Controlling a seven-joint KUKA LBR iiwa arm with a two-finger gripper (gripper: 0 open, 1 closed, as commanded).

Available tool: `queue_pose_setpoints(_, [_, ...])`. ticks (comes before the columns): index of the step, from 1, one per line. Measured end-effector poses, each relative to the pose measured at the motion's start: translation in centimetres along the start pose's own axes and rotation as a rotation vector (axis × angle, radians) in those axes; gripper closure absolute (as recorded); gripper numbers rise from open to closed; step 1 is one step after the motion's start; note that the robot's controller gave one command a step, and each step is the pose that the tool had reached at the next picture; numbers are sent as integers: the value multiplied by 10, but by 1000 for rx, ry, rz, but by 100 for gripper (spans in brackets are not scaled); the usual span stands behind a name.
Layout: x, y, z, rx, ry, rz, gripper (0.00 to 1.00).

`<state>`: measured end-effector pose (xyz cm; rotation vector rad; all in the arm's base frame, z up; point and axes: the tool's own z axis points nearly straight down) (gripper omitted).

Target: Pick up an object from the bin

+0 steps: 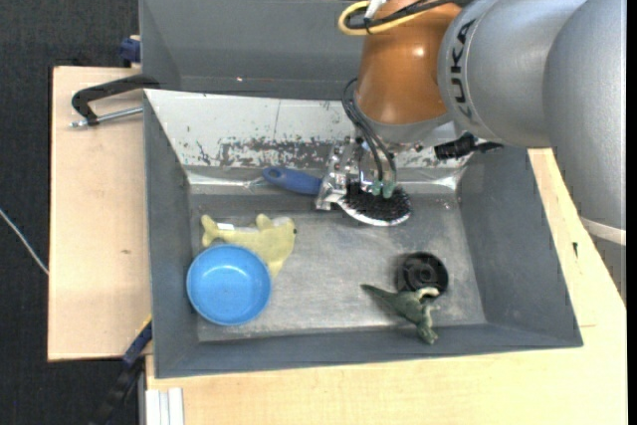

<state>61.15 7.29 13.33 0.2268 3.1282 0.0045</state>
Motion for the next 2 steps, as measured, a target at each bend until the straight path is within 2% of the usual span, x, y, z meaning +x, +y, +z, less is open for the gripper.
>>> queue_pose_setpoints(1, [-1, 1, -9, 0, 0, -1, 100])
queue_pose_setpoints(2, [-3, 3, -47, -1, -4, -2, 100])
